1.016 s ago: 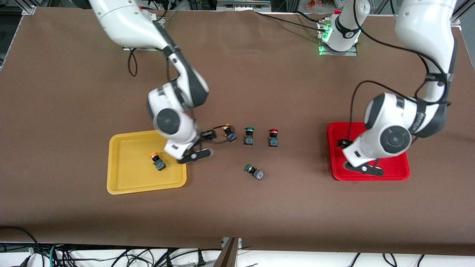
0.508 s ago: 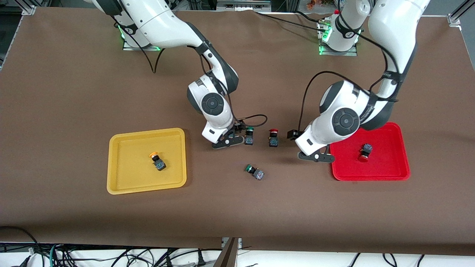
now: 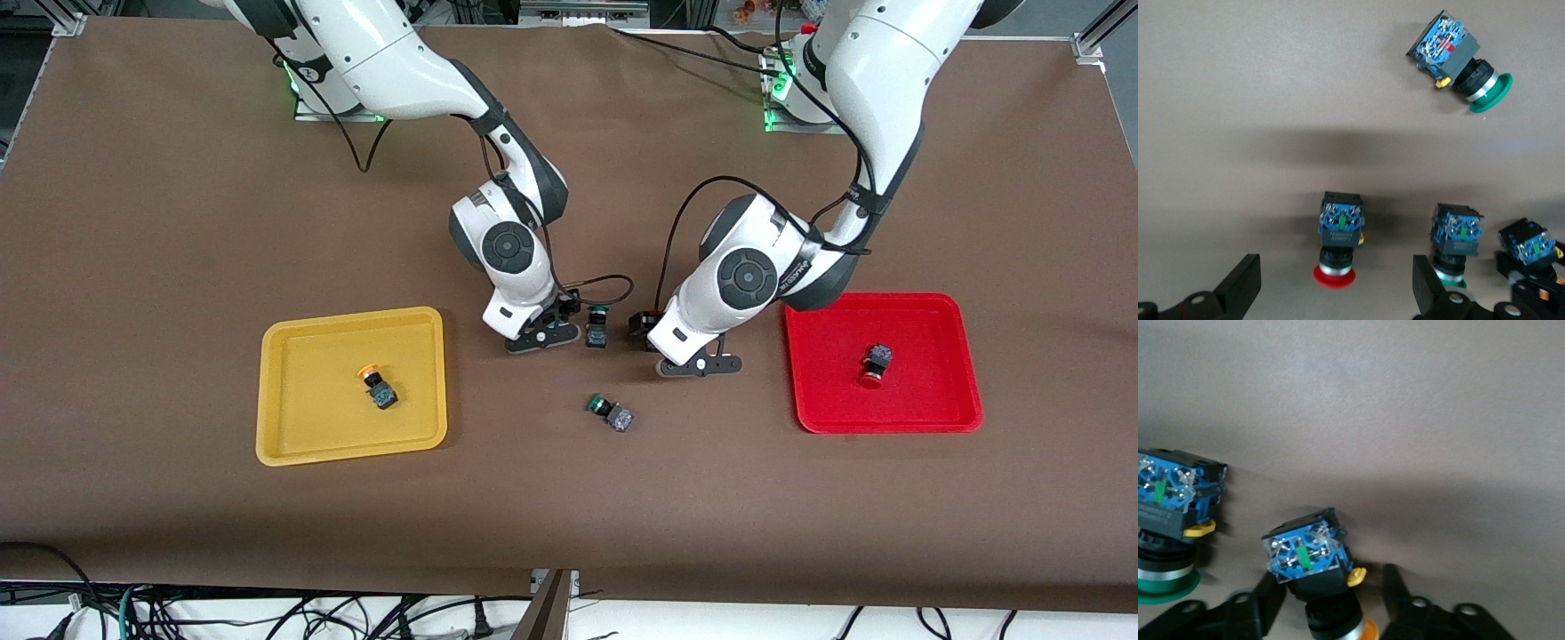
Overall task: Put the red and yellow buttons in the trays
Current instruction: 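Place the orange button in the yellow tray while the left gripper carries red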
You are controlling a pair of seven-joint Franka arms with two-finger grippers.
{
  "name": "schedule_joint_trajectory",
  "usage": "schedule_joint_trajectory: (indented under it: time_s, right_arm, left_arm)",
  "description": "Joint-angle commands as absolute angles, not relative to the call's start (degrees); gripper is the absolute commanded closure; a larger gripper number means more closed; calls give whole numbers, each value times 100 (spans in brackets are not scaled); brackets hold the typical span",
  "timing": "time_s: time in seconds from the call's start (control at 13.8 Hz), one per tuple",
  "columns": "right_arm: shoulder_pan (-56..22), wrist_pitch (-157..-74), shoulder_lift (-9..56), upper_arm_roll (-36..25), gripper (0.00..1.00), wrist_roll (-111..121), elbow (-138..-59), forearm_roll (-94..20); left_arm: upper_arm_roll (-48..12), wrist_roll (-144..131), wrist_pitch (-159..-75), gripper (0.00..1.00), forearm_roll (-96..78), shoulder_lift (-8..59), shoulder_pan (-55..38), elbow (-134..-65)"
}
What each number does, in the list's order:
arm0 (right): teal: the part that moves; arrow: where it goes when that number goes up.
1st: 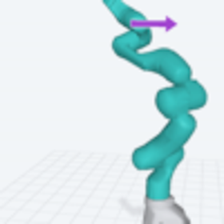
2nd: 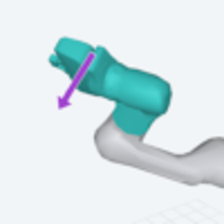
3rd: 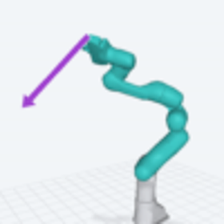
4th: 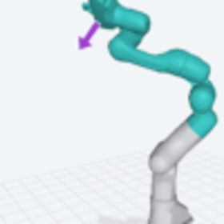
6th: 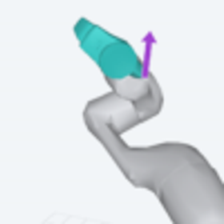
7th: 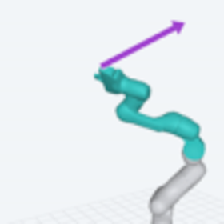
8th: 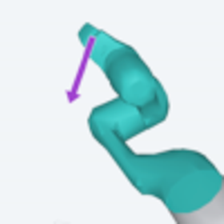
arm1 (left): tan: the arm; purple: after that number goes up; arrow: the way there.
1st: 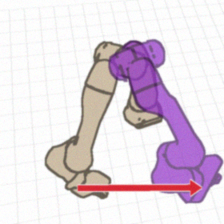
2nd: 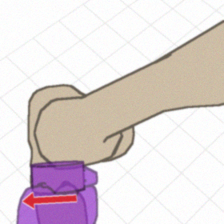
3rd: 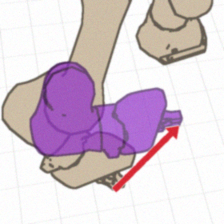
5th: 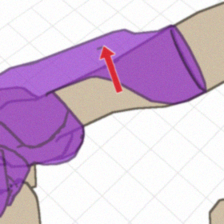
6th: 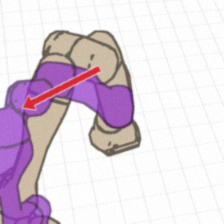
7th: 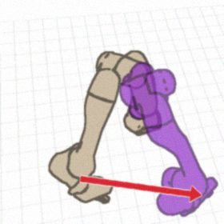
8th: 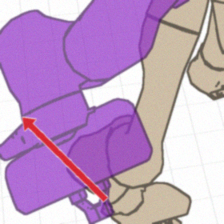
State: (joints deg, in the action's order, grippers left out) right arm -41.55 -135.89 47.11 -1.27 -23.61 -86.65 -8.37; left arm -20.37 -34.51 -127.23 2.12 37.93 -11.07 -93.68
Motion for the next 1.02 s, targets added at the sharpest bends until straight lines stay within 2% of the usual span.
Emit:
schedule_joint_trajectory:
  time_s: [0.0, 0.15, 0.22, 0.29, 0.36, 0.44, 0.58, 0.65, 0.73, 0.8, 0.87, 0.94]
  right_arm:
    - [-4140, -13466, 4395, -202, 100, -2269, -8938, -888]
    - [-4044, -12879, 4220, -430, 100, -1936, -8799, -888]
    - [-3912, -12624, 4123, -518, 100, -1603, -8728, -888]
    - [-3720, -12421, 4035, -545, 100, -1260, -8675, -879]
    - [-3492, -12297, 3991, -554, 100, -813, -8649, -879]
    - [-3272, -12226, 3955, -554, 100, -408, -8657, -844]
    - [-2920, -12130, 3955, -632, 100, 278, -8683, -835]
    - [-2787, -12051, 3964, -633, 100, 412, -8718, -835]
    - [-2690, -11972, 3973, -633, 93, 430, -8727, -835]
    - [-2655, -11953, 3981, -633, 81, 457, -8728, -826]
    - [-2646, -11953, 3990, -642, 53, 492, -8728, -835]
    - [-2628, -11953, 3982, -642, 3, 483, -8728, -852]
  left_arm:
    - [-2021, -3445, -13322, 0, 176, 3911, -1116, -9640]
    - [-1995, -3445, -13561, 0, 184, 3999, -1247, -9729]
    - [-1986, -3445, -13562, 3, 237, 4016, -1257, -9729]
    - [-1986, -3445, -13562, 21, 394, 4043, -1257, -9738]
    - [-1995, -3445, -13562, 45, 517, 4069, -1257, -9747]
    - [-1995, -3445, -13553, 62, 536, 4104, -1266, -9747]
    - [-1978, -3393, -13491, 72, 536, 4104, -1248, -9747]
    - [-1978, -3384, -13483, 72, 536, 4113, -1248, -9747]
    - [-1960, -3392, -13482, 72, 536, 4148, -1257, -9756]
    - [-1943, -3393, -13500, 72, 536, 4192, -1266, -9747]
    - [-1942, -3393, -13500, 72, 545, 4210, -1274, -9747]
    - [-1934, -3393, -13500, 72, 545, 4219, -1266, -9747]
